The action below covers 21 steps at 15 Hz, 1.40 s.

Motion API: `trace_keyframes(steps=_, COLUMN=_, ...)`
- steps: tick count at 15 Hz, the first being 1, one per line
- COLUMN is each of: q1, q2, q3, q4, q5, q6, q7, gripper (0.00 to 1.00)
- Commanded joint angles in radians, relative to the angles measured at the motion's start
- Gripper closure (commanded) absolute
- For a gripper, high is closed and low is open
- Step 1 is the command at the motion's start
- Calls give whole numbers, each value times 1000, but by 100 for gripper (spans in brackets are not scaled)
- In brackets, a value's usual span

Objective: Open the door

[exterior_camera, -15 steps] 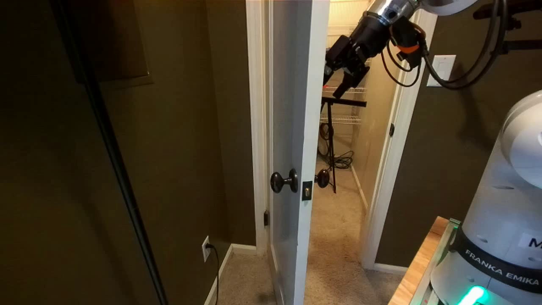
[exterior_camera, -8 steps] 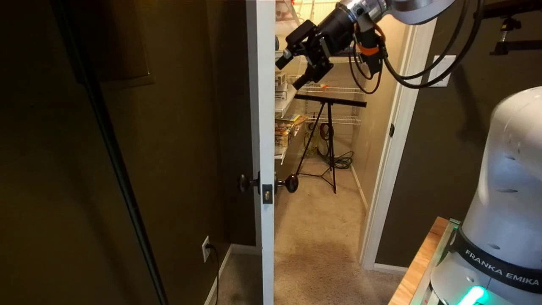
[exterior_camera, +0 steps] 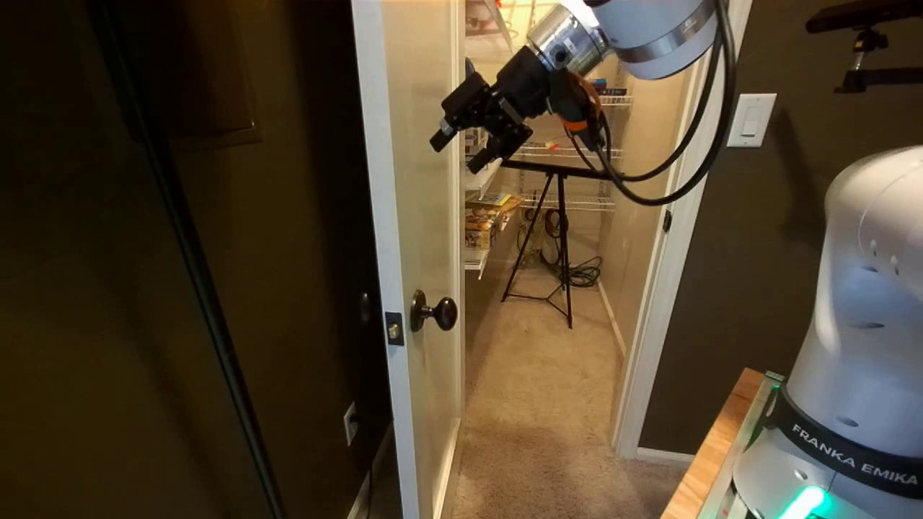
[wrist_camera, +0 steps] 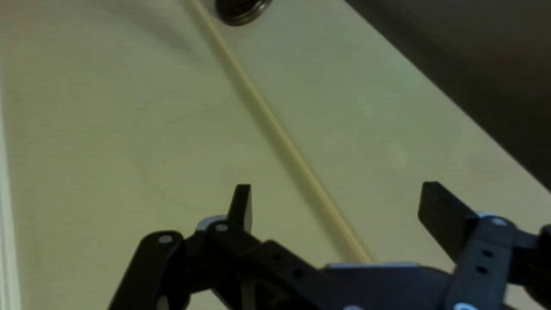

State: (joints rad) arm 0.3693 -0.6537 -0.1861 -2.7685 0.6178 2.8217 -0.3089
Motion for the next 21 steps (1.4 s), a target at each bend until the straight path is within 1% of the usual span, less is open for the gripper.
trace_keyframes(steps=1, q1=-228, q2=56, q3=159, q4=0, q5=-109, q6=32, q7=93, gripper=0)
trace_keyframes(steps=3, q1=-387, q2=48, q3=237, q4=0, q5=-227, q6=-14, q7=158, gripper=0)
trace_keyframes(steps=5, q1=-547, q2=11, q3=308, q4=1, q5=-360, q6=-74, q7=230, gripper=0)
trace_keyframes(steps=7, q1=-706, q2=-50, q3=378, q4=6, q5=-458, q6=-182, q7=261, gripper=0)
trace_keyframes(steps=9, q1=-814, q2=-113, q3=401, q4=16, q5=-543, q6=-316, q7=259, gripper=0)
trace_keyframes(steps=10, q1=-791, q2=-136, q3=334, q4=21, q5=-667, q6=-382, q7=309, gripper=0)
trace_keyframes(steps=11, q1=-808, q2=-164, q3=313, q4=25, q5=-728, q6=-461, q7=294, gripper=0)
trace_keyframes(steps=12, q1=-808, q2=-209, q3=283, q4=7, q5=-786, q6=-537, q7=275, gripper=0)
trace_keyframes(steps=13, q1=-864, q2=-241, q3=312, q4=6, q5=-771, q6=-612, q7=201, gripper=0)
trace_keyframes(steps=14, q1=-795, q2=-241, q3=220, q4=25, q5=-870, q6=-695, q7=206, gripper=0)
trace_keyframes(steps=15, q1=-761, q2=-175, q3=224, q4=31, q5=-837, q6=-594, q7=275, gripper=0)
trace_keyframes(steps=16, q1=-758, q2=-201, q3=202, q4=31, q5=-871, q6=-649, q7=265, gripper=0)
trace_keyframes(steps=17, q1=-756, q2=-217, q3=187, q4=31, q5=-886, q6=-674, q7=257, gripper=0)
trace_keyframes(steps=21, q1=-749, q2=-227, q3=178, q4=29, q5=-895, q6=-687, q7=251, gripper=0)
